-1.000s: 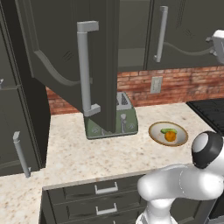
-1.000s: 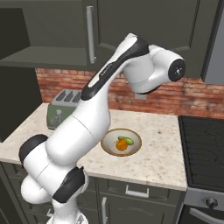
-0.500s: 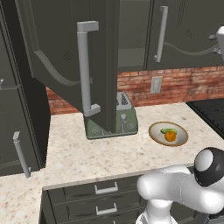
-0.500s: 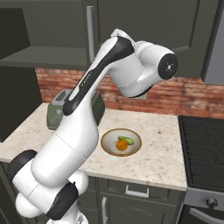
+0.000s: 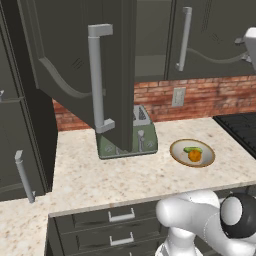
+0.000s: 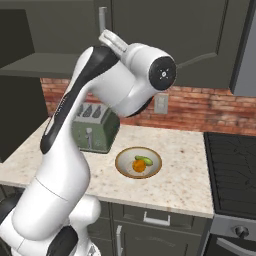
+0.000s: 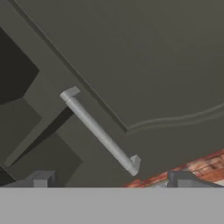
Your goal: Open the cabinet. Pick the mango and orange from the cabinet and place them into the bowl. Then close the cabinet.
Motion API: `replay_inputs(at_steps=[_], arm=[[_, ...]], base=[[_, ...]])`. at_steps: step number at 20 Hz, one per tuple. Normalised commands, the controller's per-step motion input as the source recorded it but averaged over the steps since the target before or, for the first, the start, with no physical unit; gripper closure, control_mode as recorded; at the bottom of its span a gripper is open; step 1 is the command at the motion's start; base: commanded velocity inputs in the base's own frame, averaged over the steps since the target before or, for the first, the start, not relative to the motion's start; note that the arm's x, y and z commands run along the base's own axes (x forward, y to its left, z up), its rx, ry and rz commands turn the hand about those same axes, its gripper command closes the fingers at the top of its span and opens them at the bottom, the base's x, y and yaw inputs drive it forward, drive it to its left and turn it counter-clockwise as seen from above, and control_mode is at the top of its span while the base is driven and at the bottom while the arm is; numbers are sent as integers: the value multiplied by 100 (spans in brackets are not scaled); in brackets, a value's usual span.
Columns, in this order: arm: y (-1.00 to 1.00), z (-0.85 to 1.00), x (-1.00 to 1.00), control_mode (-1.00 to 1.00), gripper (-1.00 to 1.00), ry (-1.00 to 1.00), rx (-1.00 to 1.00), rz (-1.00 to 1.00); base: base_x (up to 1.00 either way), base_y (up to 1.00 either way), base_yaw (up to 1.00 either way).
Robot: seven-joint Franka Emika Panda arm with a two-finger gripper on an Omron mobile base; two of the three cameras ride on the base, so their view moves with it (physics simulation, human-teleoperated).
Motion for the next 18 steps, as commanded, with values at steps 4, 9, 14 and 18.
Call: replay_inputs(at_steps=[4,9,14,18], arm=[[39,12,-52,-100,-100,0,-1,0],[43,2,-52,-100,-100,0,-3,0],[39,0,-51,-100,-100,4,-5,0],[27,0,-50,-100,-100,8,-6,0]], base=[[0,0,0],[0,0,0],[0,0,0],[0,0,0]])
